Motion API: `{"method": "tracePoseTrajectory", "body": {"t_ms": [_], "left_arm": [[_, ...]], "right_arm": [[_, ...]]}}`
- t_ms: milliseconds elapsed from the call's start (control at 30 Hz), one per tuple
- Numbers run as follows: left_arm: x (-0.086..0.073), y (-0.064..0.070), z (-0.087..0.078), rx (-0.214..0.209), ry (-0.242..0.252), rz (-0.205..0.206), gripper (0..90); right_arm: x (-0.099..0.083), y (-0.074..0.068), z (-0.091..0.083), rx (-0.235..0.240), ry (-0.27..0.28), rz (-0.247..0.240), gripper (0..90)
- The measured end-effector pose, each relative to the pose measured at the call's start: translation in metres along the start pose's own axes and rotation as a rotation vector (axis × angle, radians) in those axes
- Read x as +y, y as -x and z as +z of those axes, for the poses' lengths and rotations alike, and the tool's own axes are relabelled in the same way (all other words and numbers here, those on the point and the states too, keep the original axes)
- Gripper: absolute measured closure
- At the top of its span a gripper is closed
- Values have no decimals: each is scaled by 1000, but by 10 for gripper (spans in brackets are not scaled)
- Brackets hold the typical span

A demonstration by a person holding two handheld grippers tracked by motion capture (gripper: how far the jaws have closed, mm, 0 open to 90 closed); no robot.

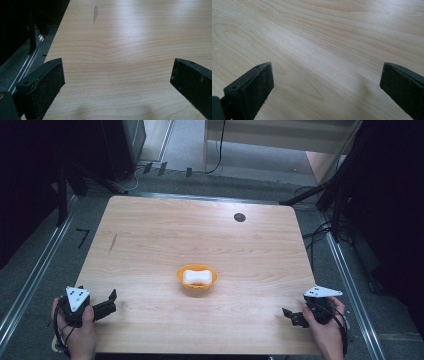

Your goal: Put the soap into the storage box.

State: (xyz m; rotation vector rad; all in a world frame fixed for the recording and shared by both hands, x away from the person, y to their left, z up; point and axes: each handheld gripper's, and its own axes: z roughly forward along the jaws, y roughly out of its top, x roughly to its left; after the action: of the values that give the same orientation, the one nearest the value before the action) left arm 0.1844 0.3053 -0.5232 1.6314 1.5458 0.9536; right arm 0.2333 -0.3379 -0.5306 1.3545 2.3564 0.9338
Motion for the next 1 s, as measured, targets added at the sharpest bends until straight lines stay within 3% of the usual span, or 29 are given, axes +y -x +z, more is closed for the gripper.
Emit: {"method": "tracePoseTrajectory", "body": {"t_ms": [367, 700, 900, 933, 1000], "left_arm": [[0, 0, 0, -1, 1, 3, 0], [0, 1, 0, 5, 3, 5, 0], [0, 2, 0, 4, 6, 7, 0], [0, 1, 0, 2, 6, 9, 0], [0, 2, 0, 3, 6, 8, 0]], "right_arm": [[-17, 3, -7, -12, 35, 11, 0], [-45, 11, -20, -45, 138, 62, 0], [-59, 15, -23, -21, 164, 107, 0], [-60, 15, -27, -27, 206, 122, 0], [-62, 15, -28, -37, 239, 138, 0]]}}
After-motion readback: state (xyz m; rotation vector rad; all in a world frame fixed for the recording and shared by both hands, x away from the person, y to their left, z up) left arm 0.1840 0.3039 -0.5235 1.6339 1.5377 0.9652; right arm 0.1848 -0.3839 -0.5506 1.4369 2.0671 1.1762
